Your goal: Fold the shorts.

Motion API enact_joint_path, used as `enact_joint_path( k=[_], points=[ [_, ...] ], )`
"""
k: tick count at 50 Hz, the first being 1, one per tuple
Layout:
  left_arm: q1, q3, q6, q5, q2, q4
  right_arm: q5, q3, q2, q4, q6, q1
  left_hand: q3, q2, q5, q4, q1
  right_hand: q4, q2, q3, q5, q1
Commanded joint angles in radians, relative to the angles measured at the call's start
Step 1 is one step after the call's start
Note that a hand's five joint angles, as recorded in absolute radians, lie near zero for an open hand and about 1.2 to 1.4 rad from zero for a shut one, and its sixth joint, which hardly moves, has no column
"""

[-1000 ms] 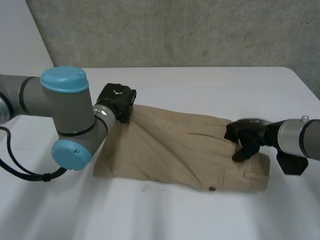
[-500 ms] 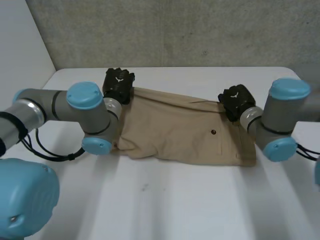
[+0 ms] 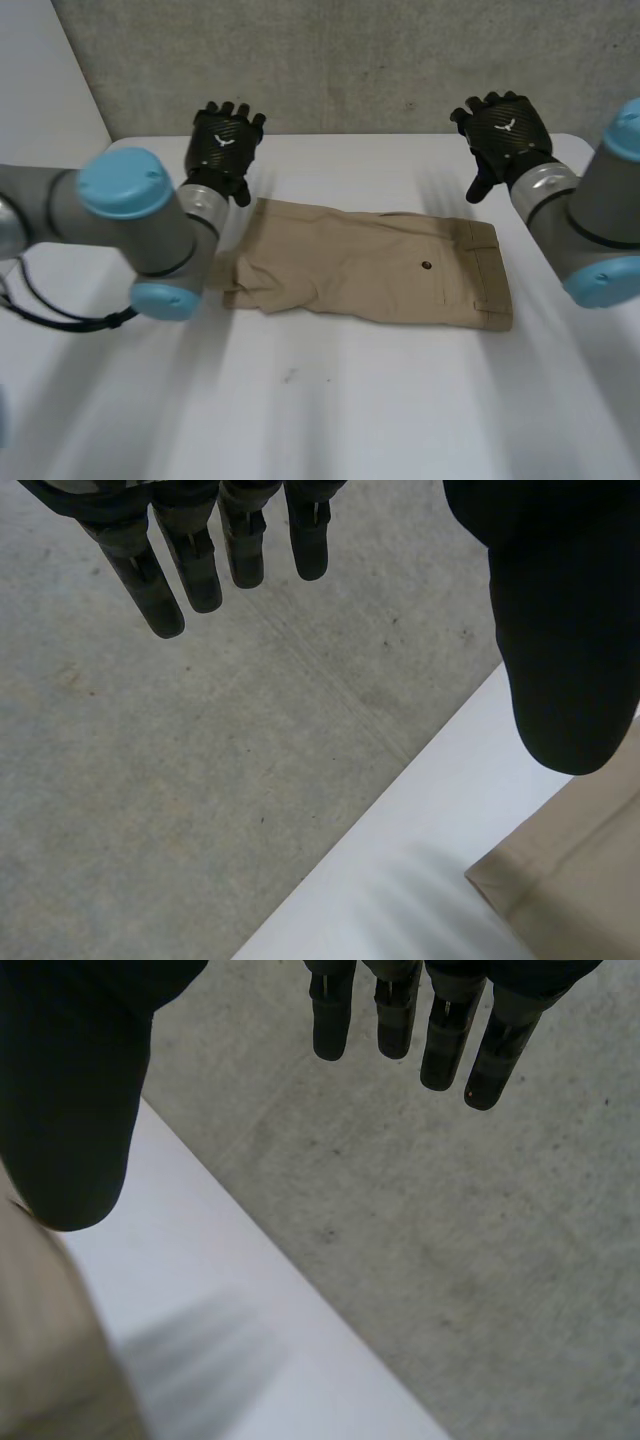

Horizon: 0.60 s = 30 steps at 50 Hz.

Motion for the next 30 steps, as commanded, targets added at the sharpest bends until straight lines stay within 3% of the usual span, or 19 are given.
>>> enact_joint_path(
  k=[1,6,10,17,22,30],
  points=[
    [0.036,-0.292,-0.076,0.006,0.245,-0.047,-0.007,0.209,-0.144,0.183,0.098,-0.016,0.125,0.141,0.127,0.139,0.139,-0.016,-0.004,0.008,-0.027,0.015],
    [0.085,-0.415,-0.175,0.024,0.310,-0.075,-0.019,0.341,-0.164,0.215,0.119,-0.039,0.349,0.364,0.351,0.363,0.363,0.142,0.155,0.167,0.132,0.174],
    [0.132,-0.473,-0.254,0.096,0.304,-0.095,-0.048,0.426,-0.170,0.185,0.121,-0.058,0.396,0.411,0.398,0.410,0.410,0.272,0.284,0.296,0.262,0.304],
    [0.171,-0.490,-0.266,0.153,0.230,-0.096,-0.065,0.487,-0.148,0.090,0.121,-0.091,0.445,0.461,0.448,0.459,0.459,0.339,0.352,0.364,0.329,0.371],
    [0.166,-0.470,-0.261,0.152,0.161,-0.081,-0.059,0.487,-0.088,0.034,0.119,-0.102,0.967,0.983,0.969,0.981,0.981,0.360,0.372,0.384,0.350,0.392],
    [0.174,-0.472,-0.260,0.150,0.149,-0.058,-0.056,0.487,-0.055,0.002,0.105,-0.113,1.100,1.116,1.102,1.114,1.114,0.513,0.525,0.537,0.502,0.544]
  ],
)
